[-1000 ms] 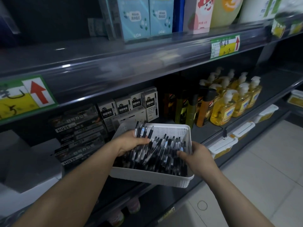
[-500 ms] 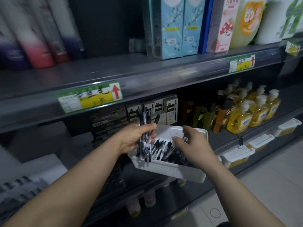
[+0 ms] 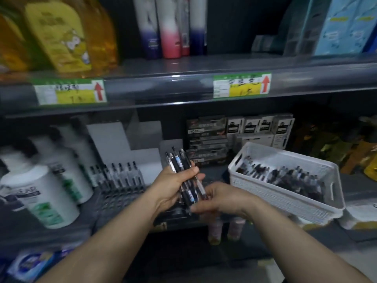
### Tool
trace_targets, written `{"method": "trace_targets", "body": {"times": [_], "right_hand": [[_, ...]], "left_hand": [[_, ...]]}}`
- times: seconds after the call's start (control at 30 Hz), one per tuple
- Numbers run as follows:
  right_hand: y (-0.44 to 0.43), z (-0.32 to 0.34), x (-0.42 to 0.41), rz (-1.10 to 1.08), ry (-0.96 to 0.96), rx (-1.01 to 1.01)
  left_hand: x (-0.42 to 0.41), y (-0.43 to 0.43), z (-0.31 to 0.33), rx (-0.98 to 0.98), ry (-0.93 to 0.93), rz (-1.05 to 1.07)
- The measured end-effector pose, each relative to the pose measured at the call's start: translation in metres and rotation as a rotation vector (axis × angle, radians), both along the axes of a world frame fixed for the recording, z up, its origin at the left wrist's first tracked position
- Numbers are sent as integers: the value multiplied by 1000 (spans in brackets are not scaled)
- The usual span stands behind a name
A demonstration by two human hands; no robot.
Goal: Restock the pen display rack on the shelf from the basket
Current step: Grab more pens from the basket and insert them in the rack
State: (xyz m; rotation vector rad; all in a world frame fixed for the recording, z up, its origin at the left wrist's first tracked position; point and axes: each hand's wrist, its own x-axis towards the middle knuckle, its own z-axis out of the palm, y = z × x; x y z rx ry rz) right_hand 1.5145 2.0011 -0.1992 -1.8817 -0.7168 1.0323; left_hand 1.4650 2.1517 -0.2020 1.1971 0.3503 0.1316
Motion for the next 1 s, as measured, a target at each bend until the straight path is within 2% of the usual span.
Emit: {"method": "trace_targets", "body": {"times": [0.13, 0.33, 0.47, 0.57, 0.63, 0.73, 0.87, 1.0], "right_hand": [[22, -5, -6, 46, 155, 57], [46, -15, -5, -4, 189, 158], [49, -11, 3, 9, 133, 115], [43, 3, 15, 16, 45, 40], [40, 11, 22, -36, -4, 81], [44, 6, 28, -257, -26, 231], [50, -4, 29, -385, 9, 317], [48, -5, 32, -497, 20, 429]], "left_hand": [[-9, 18, -4, -26, -17, 65], [-11, 35, -9, -44, -46, 72], [-11, 42, -11, -31, -30, 52], [-12, 51, -9, 51, -16, 1], [-14, 53, -11, 152, 8, -59], [-17, 47, -17, 241, 11, -162], [-17, 37, -25, 217, 3, -237], [-15, 34, -27, 146, 51, -200]]}}
